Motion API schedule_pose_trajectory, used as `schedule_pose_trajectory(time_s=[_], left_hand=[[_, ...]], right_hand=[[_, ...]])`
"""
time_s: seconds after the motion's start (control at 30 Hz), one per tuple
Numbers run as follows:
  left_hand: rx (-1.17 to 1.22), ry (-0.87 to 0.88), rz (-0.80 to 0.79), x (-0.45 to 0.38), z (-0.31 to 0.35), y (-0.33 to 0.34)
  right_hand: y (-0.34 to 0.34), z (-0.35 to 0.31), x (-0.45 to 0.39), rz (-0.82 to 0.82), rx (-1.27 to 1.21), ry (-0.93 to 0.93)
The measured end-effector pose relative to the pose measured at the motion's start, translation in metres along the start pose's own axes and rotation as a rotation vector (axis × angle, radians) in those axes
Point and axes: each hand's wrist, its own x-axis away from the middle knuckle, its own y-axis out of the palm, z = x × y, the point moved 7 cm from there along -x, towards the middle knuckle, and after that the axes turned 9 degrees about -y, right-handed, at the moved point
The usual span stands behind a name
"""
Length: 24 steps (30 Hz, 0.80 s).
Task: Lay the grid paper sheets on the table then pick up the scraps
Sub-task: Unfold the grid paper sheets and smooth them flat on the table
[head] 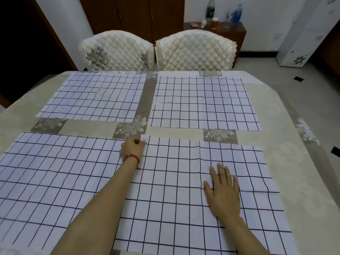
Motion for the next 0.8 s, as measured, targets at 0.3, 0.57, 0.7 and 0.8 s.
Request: schedule_pose_trajectory(time_s=[0.3, 0.57, 0.7, 0.8], left_hand=[[-0.261, 0.367, 0.083, 0.056, 0.013, 0.020], [-0.762, 0.701, -0.148, 0.153, -0.021, 0.100], [-0.744, 0.644, -0.188, 0.154, -0.032, 0.100], [-0.736, 0.663, -0.152, 0.157, -0.031, 0.098]], right_hand=[[-0.001, -0.002, 0.000, 0.000, 0.013, 0.000], [0.000, 0.002, 0.001, -0.029, 0.061, -0.010], [0.001, 0.003, 0.002, -0.050, 0.045, -0.025], [0.000, 0.003, 0.004, -0.048, 0.051, -0.018]])
